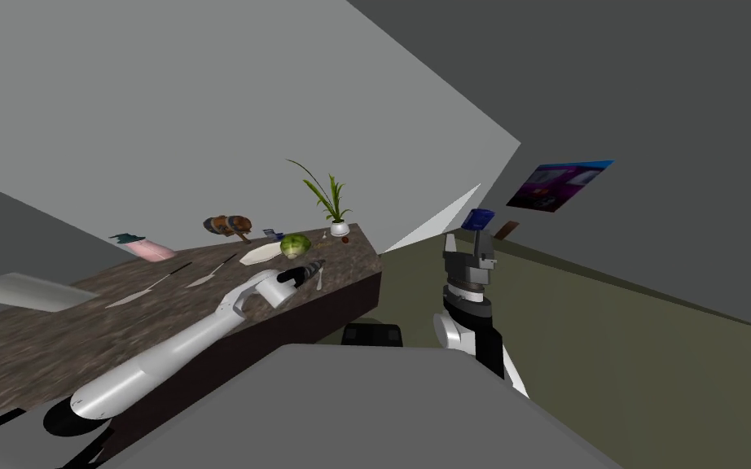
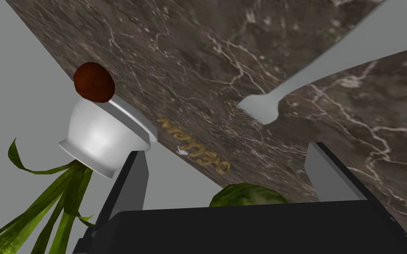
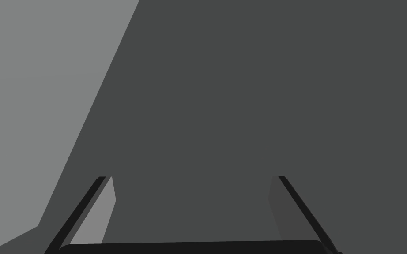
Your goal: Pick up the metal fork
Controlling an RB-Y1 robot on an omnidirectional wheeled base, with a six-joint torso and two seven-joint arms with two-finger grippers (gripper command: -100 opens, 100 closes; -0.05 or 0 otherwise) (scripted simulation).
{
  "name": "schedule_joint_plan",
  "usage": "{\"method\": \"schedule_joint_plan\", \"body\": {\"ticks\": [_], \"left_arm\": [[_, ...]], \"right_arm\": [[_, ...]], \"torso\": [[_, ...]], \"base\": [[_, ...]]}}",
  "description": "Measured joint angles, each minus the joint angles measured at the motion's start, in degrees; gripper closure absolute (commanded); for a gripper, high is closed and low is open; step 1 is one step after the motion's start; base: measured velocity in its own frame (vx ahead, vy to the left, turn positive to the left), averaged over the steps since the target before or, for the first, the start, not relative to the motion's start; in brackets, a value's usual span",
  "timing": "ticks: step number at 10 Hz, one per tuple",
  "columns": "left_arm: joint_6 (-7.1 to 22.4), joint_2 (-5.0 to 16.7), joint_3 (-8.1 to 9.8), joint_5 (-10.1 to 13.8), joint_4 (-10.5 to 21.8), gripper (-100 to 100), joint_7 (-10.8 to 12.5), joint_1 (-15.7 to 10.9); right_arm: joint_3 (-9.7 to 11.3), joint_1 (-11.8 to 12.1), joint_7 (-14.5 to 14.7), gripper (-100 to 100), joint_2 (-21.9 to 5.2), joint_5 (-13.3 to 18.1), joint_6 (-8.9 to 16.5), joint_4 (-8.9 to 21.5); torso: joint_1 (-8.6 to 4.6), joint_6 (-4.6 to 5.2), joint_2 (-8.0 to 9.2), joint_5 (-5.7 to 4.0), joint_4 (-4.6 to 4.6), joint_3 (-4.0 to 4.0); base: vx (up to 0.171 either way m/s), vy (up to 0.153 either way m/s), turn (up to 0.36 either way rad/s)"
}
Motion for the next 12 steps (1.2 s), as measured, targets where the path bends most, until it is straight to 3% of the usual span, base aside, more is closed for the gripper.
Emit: {"method": "schedule_joint_plan", "body": {"ticks": [11, 12], "left_arm": [[15.01, 7.48, -5.61, 4.25, 0.41, -100, -2.52, -4.44], [15.20, 7.52, -5.66, 4.29, 0.44, 0, -2.57, -4.49]], "right_arm": [[0.00, 0.00, 0.00, 0, 0.00, 0.00, 0.00, 0.00], [0.00, 0.00, 0.00, 0, 0.00, 0.00, 0.00, 0.00]], "torso": [[0.00, -0.01, -0.01, 0.00, 0.00, -0.01], [0.03, -0.02, 0.03, 0.01, 0.00, 0.01]], "base": [[0.018, -0.018, -0.042], [0.000, 0.000, 0.000]]}}
